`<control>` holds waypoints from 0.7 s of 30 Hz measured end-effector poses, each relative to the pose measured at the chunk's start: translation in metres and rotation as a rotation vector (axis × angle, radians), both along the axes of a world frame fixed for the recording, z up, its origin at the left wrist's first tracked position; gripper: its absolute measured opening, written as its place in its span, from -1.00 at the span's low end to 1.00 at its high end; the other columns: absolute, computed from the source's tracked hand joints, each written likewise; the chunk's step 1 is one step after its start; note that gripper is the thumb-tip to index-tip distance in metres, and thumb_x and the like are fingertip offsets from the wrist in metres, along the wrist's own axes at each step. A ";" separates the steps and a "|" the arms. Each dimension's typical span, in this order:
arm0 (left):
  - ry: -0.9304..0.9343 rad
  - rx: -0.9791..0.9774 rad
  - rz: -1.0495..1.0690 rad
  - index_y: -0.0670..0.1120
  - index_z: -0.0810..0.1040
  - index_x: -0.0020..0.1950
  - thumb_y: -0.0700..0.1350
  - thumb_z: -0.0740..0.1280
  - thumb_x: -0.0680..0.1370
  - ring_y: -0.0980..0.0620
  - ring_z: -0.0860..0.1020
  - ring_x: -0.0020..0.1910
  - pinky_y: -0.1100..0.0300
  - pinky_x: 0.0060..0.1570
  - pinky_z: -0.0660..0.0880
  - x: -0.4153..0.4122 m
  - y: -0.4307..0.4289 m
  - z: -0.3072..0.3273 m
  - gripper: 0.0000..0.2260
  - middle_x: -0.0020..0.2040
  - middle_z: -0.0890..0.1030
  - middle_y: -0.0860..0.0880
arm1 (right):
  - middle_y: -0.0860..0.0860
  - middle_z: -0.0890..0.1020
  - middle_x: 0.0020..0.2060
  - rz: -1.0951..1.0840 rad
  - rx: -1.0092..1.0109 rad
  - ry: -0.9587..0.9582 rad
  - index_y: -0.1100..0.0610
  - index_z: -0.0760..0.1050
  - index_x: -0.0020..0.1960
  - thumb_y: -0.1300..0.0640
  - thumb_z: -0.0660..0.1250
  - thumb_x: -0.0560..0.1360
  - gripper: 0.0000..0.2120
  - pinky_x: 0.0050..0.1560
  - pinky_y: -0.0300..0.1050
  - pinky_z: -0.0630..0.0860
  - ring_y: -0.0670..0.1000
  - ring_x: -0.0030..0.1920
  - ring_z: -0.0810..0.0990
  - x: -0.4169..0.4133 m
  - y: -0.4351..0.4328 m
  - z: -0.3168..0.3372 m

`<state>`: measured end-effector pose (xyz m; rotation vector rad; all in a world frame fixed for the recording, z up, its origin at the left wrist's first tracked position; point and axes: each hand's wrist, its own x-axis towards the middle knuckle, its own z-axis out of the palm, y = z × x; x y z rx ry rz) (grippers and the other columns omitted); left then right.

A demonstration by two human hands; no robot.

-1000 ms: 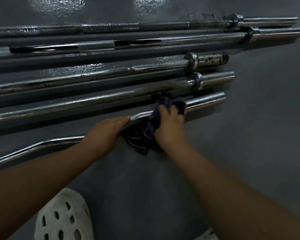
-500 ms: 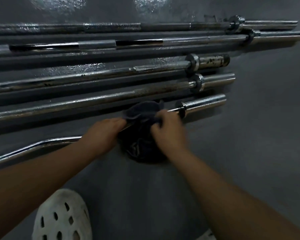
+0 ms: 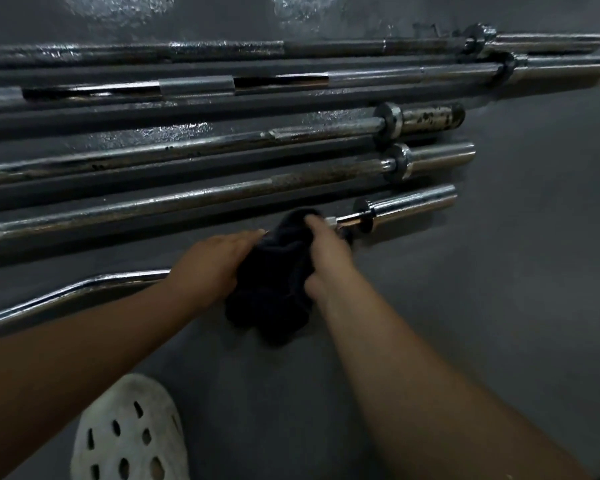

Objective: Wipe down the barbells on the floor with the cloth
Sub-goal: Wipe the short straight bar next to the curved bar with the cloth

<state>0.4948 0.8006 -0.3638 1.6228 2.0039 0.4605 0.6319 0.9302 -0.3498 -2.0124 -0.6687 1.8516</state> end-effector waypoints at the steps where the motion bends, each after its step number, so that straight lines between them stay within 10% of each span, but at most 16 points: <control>1: -0.010 -0.003 0.002 -0.08 0.43 0.44 -0.20 0.36 0.42 -0.13 0.55 0.27 0.09 0.24 0.45 -0.001 -0.001 0.002 -0.43 0.37 0.52 -0.08 | 0.19 0.71 -0.01 0.082 -0.050 -0.006 0.16 0.56 0.22 0.07 0.51 0.37 -0.55 -0.17 0.18 0.68 0.19 -0.11 0.73 -0.007 -0.009 0.009; 4: -0.035 0.013 0.006 -0.06 0.43 0.45 -0.23 0.37 0.44 -0.11 0.53 0.29 0.10 0.26 0.42 0.000 -0.004 0.001 -0.44 0.39 0.50 -0.06 | 0.24 0.69 0.05 0.171 -0.085 0.021 0.26 0.56 0.26 0.18 0.37 0.52 -0.66 -0.27 -0.02 0.66 0.15 -0.17 0.71 0.011 0.008 0.006; 7: 0.016 0.016 0.010 -0.05 0.42 0.46 -0.19 0.43 0.46 -0.12 0.56 0.25 0.09 0.19 0.47 0.000 -0.002 -0.004 -0.44 0.37 0.52 -0.05 | 0.24 0.66 0.09 -0.034 0.289 -0.189 0.21 0.54 0.11 0.15 0.40 0.45 -0.74 -0.03 0.08 0.66 0.18 -0.03 0.68 0.012 0.031 0.008; 10: 0.021 -0.011 -0.029 -0.10 0.46 0.42 -0.23 0.47 0.40 -0.17 0.60 0.18 0.05 0.15 0.51 -0.003 -0.002 -0.002 -0.42 0.31 0.56 -0.13 | 0.20 0.43 0.24 0.678 0.528 -0.565 0.14 0.36 0.28 0.06 0.38 0.49 -0.58 0.14 0.00 0.50 0.26 0.10 0.56 -0.009 -0.007 0.024; 13: 0.023 -0.012 -0.043 -0.09 0.44 0.44 -0.23 0.43 0.42 -0.18 0.59 0.19 0.06 0.14 0.50 -0.005 -0.003 -0.002 -0.43 0.33 0.55 -0.13 | 0.15 0.47 0.20 1.228 0.658 -0.497 0.05 0.44 0.30 0.17 0.37 0.44 -0.57 0.06 -0.10 0.44 0.22 0.13 0.55 0.006 -0.010 0.037; 17: 0.023 0.000 -0.029 -0.11 0.43 0.44 -0.22 0.41 0.42 -0.19 0.58 0.21 -0.03 0.17 0.54 -0.004 -0.004 -0.009 -0.43 0.35 0.53 -0.13 | 0.12 0.33 0.41 0.915 0.735 -0.690 -0.06 0.36 0.46 0.21 0.30 0.45 -0.40 0.27 0.01 0.45 0.20 0.29 0.46 0.025 0.024 0.031; 21: -0.006 0.002 -0.032 -0.10 0.42 0.45 -0.22 0.43 0.44 -0.18 0.57 0.23 -0.01 0.18 0.51 -0.006 -0.002 -0.003 -0.43 0.37 0.52 -0.12 | 0.07 -0.01 0.60 1.450 0.702 -0.654 -0.23 0.25 0.51 0.19 0.29 0.47 -0.32 0.37 0.08 0.38 0.25 0.44 0.29 0.007 -0.018 0.029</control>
